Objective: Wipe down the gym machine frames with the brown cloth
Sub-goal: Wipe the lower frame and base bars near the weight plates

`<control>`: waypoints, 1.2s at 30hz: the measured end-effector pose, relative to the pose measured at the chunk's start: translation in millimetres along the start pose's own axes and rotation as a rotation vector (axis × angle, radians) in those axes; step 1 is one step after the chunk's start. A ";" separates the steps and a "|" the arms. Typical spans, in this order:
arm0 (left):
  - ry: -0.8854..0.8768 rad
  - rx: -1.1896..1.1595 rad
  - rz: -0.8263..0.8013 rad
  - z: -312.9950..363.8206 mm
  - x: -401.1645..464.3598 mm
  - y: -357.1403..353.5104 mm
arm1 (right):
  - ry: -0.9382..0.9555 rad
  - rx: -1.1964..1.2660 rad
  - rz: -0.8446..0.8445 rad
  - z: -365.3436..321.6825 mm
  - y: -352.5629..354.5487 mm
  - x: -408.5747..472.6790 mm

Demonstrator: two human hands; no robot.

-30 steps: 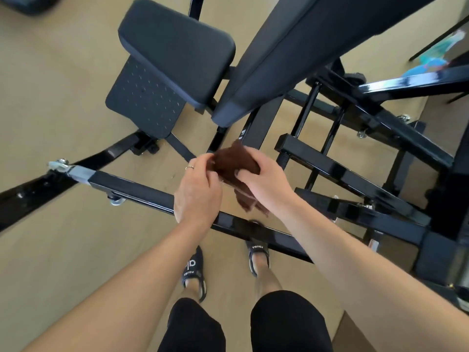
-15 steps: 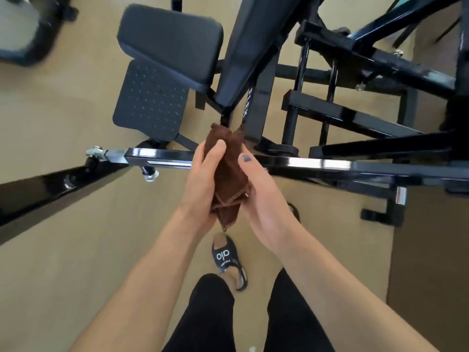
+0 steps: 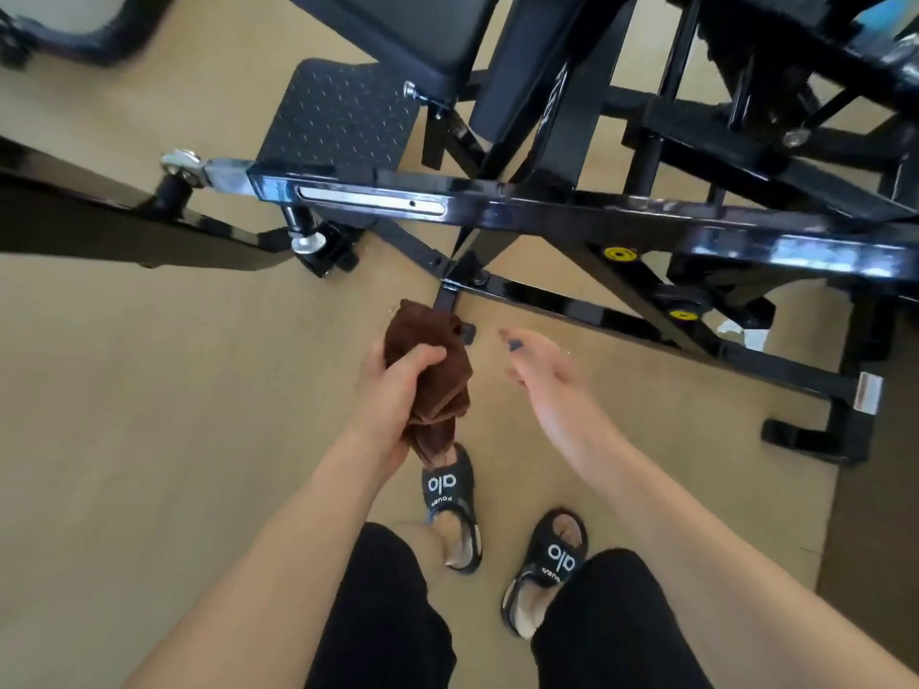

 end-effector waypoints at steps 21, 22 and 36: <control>-0.863 0.144 -0.219 77.5 203.0 -92.4 | 0.771 -0.853 0.695 40.5 27.5 232.1; -0.886 0.136 -0.250 80.0 201.3 -101.7 | 0.819 -0.845 0.730 43.3 26.7 233.3; -0.832 0.129 -0.374 72.3 250.6 -110.2 | 0.811 -0.836 0.880 46.1 19.2 239.8</control>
Point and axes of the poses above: each hand's wrist, its own x-axis towards the middle knuckle, its own y-axis out of the back of the hand, z = x × y, the point moved 1 cm from there along x, towards the middle knuckle, and after that the axes turned 13 degrees about y, right-handed, at the moved point
